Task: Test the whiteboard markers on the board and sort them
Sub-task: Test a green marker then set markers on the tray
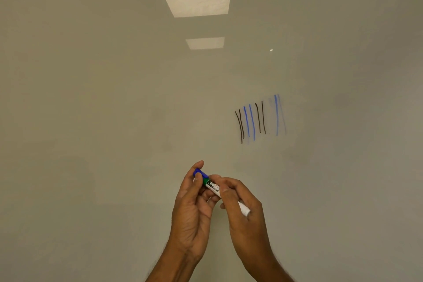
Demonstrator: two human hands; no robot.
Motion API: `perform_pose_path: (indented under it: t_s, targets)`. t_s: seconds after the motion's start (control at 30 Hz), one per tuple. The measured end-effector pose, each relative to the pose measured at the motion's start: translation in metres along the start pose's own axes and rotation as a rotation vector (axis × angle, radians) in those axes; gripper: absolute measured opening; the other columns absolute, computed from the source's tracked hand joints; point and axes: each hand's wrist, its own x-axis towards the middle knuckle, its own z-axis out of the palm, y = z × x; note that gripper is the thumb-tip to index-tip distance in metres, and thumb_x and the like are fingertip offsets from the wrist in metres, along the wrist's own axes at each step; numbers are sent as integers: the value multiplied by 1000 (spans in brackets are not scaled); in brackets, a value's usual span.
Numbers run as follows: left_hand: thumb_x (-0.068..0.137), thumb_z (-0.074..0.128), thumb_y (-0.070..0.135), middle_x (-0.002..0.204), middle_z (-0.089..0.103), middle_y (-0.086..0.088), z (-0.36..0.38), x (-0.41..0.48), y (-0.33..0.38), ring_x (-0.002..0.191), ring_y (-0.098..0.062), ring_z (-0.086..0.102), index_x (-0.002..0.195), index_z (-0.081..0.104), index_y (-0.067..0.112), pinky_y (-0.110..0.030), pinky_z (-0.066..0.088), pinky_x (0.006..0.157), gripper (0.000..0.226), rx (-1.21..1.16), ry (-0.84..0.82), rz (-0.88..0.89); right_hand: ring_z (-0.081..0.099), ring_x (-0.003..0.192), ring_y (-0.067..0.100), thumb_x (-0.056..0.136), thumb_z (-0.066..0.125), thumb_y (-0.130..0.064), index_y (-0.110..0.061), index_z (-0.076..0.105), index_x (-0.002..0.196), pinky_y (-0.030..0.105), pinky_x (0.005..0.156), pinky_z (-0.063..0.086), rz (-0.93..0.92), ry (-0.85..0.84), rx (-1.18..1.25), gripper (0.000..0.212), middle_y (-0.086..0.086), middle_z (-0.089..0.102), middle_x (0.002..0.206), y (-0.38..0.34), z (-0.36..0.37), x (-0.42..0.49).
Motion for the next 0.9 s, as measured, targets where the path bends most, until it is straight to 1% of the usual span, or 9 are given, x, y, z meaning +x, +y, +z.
perform_pose_path:
  t_s: [0.1,0.2,0.37,0.5,0.6,0.7,0.8,0.87,0.9]
  targets:
    - [103,50,14,98,71,-24,-11,-2,6,85,-25,73,130,66,15,-38,63,78,32,25,-36,-19,71,88,10,89,62,-24,-18,71,100,17,69,54,31,-6,31,15,-8,75,93,3,0,-6]
    - [102,51,13,100,71,-23,-21,-3,8,89,-27,74,132,65,16,-37,64,77,33,69,-38,1,71,79,13,79,67,-36,-21,71,97,18,66,54,40,-19,-42,25,-5,75,84,10,-3,-13]
    - [104,46,18,114,73,-22,-36,-12,-2,107,-34,72,136,60,19,-44,59,94,35,313,-39,51,65,69,3,83,67,-37,-40,66,87,15,58,51,12,-16,-258,6,-23,68,76,26,-8,-26]
    - [107,39,27,116,75,-14,-45,-24,-15,113,-29,71,136,60,19,-46,51,103,36,506,-22,103,64,81,-1,86,64,-40,-51,56,81,10,62,52,-25,-25,-432,15,-38,62,78,40,-18,-35]
    - [104,38,39,120,75,4,-54,-34,-25,120,-16,67,135,61,30,-32,47,104,39,708,12,154,66,80,1,88,64,-42,-42,66,97,12,67,54,-9,-46,-500,9,-32,63,80,53,-29,-42]
    - [103,38,44,130,66,24,-64,-46,-33,126,1,57,135,58,41,-8,47,89,38,833,69,198,66,80,6,86,58,-50,-27,68,110,19,72,58,-38,-73,-528,34,-17,68,94,63,-39,-50]
    - [105,40,38,144,50,27,-81,-62,-42,127,17,46,143,49,43,0,45,80,39,943,135,231,65,83,9,86,60,-47,-25,68,108,14,72,53,-95,-105,-556,32,-13,69,97,77,-47,-63]
    - [104,38,43,154,36,26,-97,-76,-49,139,13,34,148,40,46,2,39,89,44,1120,172,269,64,84,11,87,65,-40,-24,69,107,16,73,52,-136,-118,-578,25,-12,68,98,91,-50,-74]
    - [104,37,48,158,28,29,-106,-83,-53,146,9,23,149,35,49,5,28,98,45,1258,191,302,63,84,10,88,68,-37,-24,69,106,18,73,52,-150,-126,-588,22,-11,68,99,98,-50,-80]
